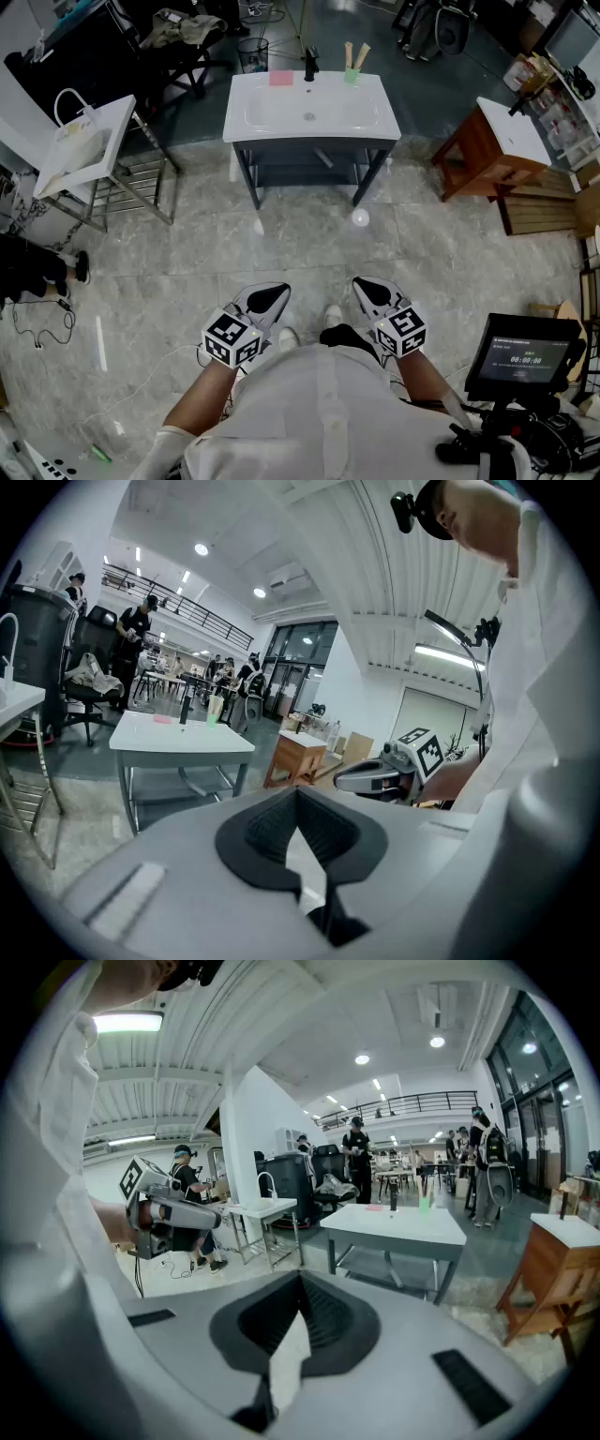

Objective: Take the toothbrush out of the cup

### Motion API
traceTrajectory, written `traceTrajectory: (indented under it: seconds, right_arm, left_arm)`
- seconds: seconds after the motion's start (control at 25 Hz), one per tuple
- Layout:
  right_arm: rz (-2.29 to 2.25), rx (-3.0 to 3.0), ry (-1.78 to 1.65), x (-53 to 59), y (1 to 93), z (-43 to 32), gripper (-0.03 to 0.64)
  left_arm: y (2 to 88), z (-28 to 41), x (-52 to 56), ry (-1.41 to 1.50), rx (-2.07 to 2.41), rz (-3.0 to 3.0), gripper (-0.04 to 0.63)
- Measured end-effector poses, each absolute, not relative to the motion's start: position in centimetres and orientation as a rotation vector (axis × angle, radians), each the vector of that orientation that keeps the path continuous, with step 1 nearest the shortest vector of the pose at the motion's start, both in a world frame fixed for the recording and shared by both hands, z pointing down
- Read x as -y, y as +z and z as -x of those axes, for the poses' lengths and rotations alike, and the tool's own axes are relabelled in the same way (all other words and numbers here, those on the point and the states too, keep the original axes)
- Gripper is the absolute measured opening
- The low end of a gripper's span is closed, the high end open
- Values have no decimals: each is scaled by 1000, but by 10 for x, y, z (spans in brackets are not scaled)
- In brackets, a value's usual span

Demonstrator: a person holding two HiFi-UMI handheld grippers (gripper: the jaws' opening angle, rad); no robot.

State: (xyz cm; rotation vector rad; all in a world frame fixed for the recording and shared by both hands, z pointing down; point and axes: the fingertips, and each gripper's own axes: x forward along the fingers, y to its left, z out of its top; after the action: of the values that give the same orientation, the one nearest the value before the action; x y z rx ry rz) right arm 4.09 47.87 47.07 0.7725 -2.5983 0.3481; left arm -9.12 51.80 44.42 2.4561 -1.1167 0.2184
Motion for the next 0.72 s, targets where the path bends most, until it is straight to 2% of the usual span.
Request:
traceTrajectory:
  seconds: [0.44,0.72]
  right_arm:
    - [-841,2652,281,-434,467,-64,6]
    - [-834,2681,292,-366,449,-102,8]
  left_arm:
    - [442,85,-476,267,1183,-2509,6]
    - [422,43,-405,244,1220,-2480,6]
